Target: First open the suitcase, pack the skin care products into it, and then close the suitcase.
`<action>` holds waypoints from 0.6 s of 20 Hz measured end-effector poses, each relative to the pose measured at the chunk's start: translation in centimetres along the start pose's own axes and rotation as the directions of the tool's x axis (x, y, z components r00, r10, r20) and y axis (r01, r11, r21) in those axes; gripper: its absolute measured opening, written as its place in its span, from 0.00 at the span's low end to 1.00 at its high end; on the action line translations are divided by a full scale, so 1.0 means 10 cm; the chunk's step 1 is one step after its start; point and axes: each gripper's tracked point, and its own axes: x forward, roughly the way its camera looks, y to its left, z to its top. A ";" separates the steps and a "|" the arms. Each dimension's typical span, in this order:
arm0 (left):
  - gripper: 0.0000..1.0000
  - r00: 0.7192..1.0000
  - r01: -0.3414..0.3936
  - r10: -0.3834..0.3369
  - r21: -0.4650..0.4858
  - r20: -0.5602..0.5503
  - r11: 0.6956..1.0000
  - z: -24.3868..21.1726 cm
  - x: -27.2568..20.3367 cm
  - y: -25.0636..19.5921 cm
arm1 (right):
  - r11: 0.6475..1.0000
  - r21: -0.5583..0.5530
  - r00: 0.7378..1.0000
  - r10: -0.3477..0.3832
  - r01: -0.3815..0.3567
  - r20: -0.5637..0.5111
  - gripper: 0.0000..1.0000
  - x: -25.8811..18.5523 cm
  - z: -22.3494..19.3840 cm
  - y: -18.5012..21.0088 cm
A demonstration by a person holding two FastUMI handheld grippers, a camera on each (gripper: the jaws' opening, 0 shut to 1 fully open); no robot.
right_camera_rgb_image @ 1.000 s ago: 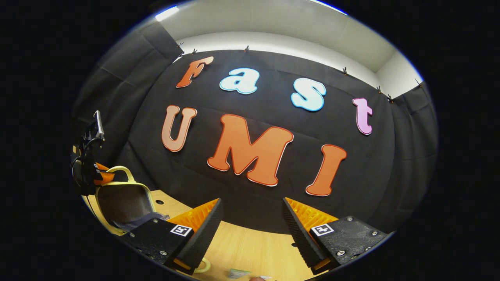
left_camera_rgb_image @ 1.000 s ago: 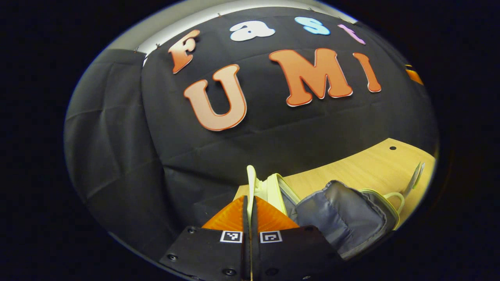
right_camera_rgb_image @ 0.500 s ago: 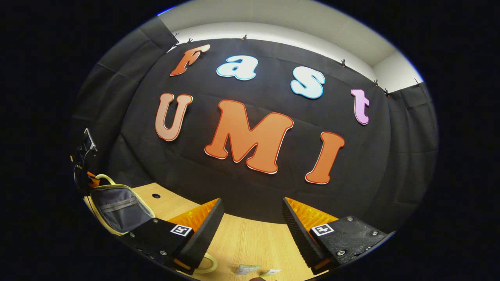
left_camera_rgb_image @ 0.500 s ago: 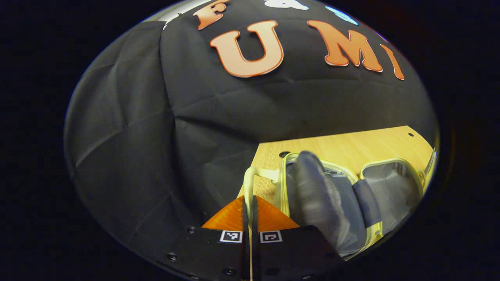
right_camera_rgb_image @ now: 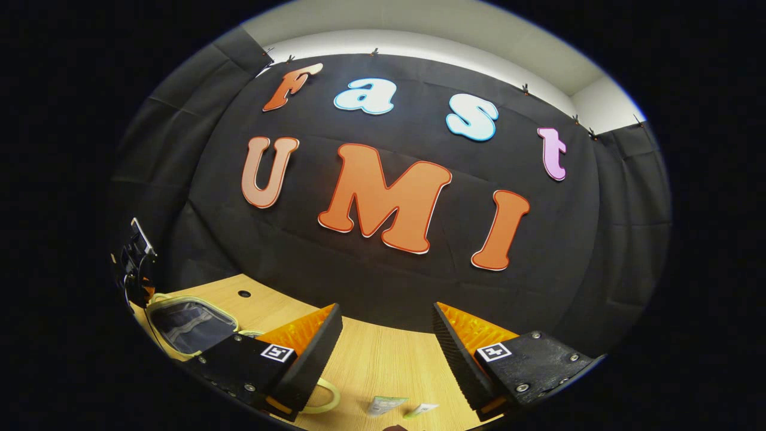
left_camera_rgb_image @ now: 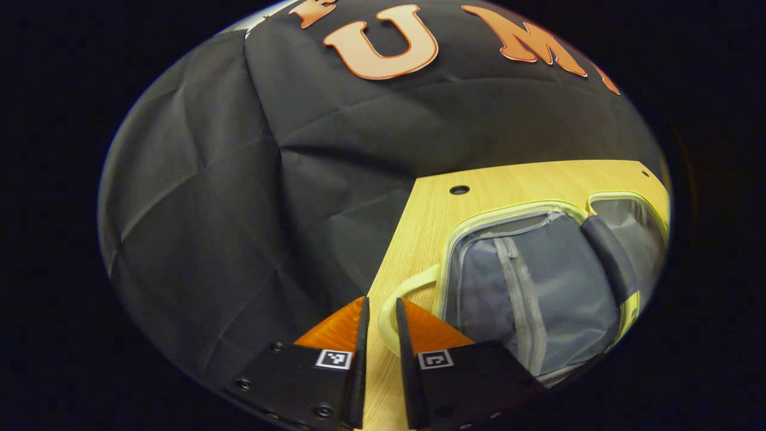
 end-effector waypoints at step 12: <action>0.77 0.913 0.241 -0.246 0.059 0.326 0.969 1.43 -1.40 -1.63 | 0.999 0.030 1.000 0.025 -0.025 0.013 0.95 -0.10 -0.28 -0.46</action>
